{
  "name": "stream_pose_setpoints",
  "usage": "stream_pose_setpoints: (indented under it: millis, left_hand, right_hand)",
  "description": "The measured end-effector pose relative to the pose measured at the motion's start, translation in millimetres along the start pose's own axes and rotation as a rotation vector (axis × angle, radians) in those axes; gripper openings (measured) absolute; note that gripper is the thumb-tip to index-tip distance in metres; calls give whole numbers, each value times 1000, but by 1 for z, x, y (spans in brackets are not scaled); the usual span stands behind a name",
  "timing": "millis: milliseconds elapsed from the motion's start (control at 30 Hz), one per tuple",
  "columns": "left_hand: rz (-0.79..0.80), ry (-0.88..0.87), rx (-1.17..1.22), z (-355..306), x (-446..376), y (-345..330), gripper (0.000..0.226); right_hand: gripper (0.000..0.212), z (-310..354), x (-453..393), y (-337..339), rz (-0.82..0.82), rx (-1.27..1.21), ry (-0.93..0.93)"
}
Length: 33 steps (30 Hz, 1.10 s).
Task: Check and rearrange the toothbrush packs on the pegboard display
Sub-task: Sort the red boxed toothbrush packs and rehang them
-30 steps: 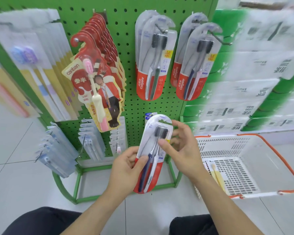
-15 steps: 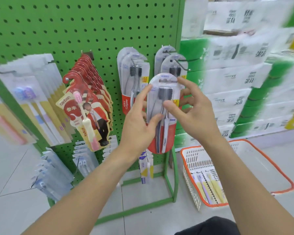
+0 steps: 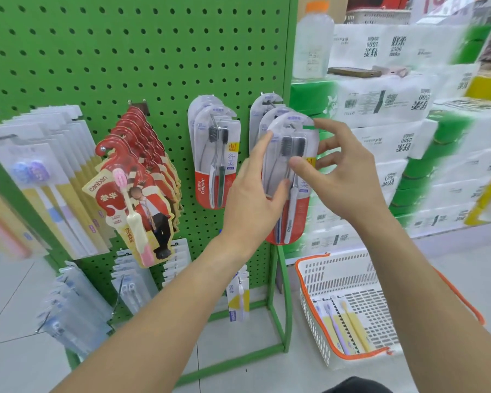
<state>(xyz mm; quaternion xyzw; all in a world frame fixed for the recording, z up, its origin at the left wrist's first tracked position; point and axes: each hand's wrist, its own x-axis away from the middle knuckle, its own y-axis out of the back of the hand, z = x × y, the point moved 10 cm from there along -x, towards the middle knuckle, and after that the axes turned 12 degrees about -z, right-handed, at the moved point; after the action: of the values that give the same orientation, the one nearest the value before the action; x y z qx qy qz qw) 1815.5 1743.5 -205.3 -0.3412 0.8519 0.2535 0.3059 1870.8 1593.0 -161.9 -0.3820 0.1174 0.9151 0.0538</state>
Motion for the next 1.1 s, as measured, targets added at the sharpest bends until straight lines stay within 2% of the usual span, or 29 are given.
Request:
stream_pose_setpoints:
  millis: [667,800,900,967,1033,1100]
  left_hand:
    - [13,-23,-114,5,2,-18,72]
    - [7,-24,-151,4,-2,-21,74]
    - [10,-21,-188,5,-4,-21,74]
    - [12,-30,-208,6,-5,-19,74]
    - [18,-37,-231,5,-6,-17,73]
    - [26,-34,-250,4,-6,-16,73]
  right_hand:
    - [56,-38,-5,-11,114,7,-133]
    - [53,-42,-15,-13,179,21,-149]
    - [43,-35,-40,-2,51,-49,-125]
    - [26,-25,-66,1,-51,-35,-45]
    - [18,-12,-91,-18,58,93,40]
    - [24,2,-107,-52,327,273,142]
